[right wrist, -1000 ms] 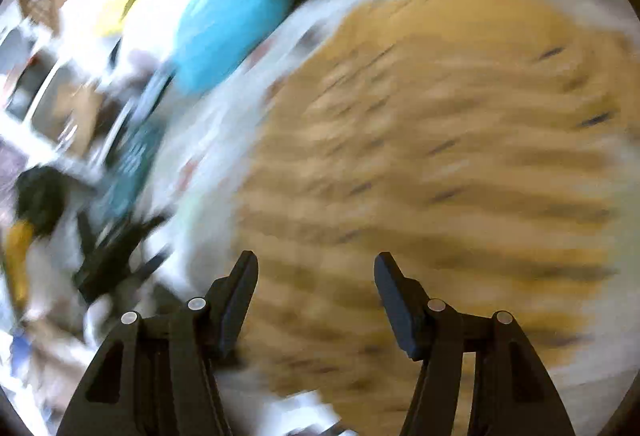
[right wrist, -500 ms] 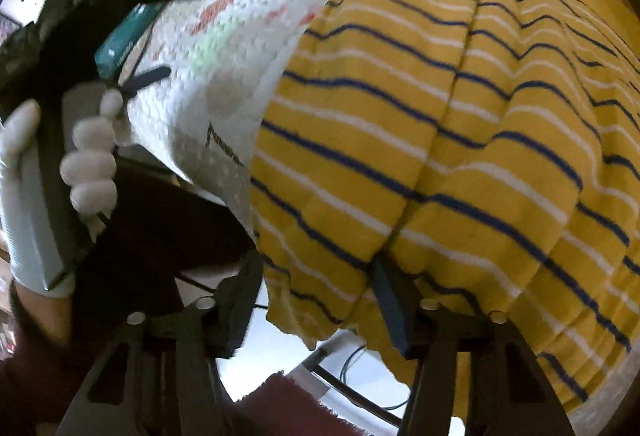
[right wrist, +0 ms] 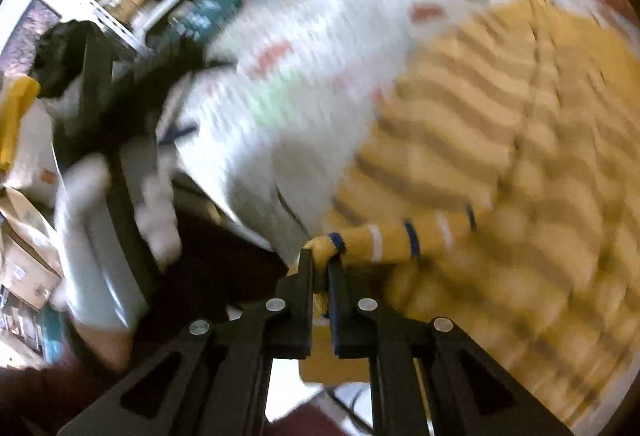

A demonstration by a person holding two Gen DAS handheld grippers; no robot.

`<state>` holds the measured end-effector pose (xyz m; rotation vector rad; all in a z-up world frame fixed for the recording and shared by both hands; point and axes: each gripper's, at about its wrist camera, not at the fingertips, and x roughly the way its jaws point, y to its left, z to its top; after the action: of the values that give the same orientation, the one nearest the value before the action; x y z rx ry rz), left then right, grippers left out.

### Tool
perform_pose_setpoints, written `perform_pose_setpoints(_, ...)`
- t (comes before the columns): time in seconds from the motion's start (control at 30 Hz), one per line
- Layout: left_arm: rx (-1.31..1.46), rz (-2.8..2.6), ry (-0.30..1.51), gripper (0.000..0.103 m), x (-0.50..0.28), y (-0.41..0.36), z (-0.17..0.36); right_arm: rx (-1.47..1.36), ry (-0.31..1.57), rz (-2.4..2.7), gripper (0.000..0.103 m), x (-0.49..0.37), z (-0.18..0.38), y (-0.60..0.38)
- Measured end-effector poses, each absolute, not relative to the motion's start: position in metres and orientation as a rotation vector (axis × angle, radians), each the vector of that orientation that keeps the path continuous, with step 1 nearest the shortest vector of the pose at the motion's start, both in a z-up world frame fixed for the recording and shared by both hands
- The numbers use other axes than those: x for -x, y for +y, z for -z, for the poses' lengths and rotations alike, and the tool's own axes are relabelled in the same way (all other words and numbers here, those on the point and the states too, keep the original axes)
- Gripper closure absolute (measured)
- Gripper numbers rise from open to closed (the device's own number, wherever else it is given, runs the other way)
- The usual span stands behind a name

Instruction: Fold small clothes

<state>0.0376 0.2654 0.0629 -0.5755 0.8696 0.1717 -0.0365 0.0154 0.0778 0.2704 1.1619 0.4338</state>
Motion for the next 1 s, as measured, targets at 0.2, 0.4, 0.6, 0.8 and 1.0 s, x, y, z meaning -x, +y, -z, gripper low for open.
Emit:
perform_pose_setpoints(0.2,0.703,-0.256,0.825,0.004,-0.026,0.303,-0.058,-0.212,1.026,-0.497,0.096,-0.055,-0.129,0.05)
perform_pose_setpoints(0.4,0.648,-0.238,0.839,0.004,-0.032,0.292,-0.058,-0.188,0.942,-0.561,0.096,-0.119,-0.166,0.097)
perform_pose_setpoints(0.6,0.611,-0.211,0.871,0.004,-0.039,0.282,-0.055,-0.151,0.842,-0.568,0.096,-0.156,-0.218,0.106)
perform_pose_setpoints(0.8,0.574,-0.178,0.915,0.004,-0.046,0.267,-0.048,-0.1,0.852,-0.485,0.097,-0.162,-0.227,0.054)
perform_pose_setpoints(1.0,0.509,-0.138,0.948,0.004,-0.052,0.24,-0.045,-0.056,0.936,-0.295,0.097,-0.14,-0.2,-0.055)
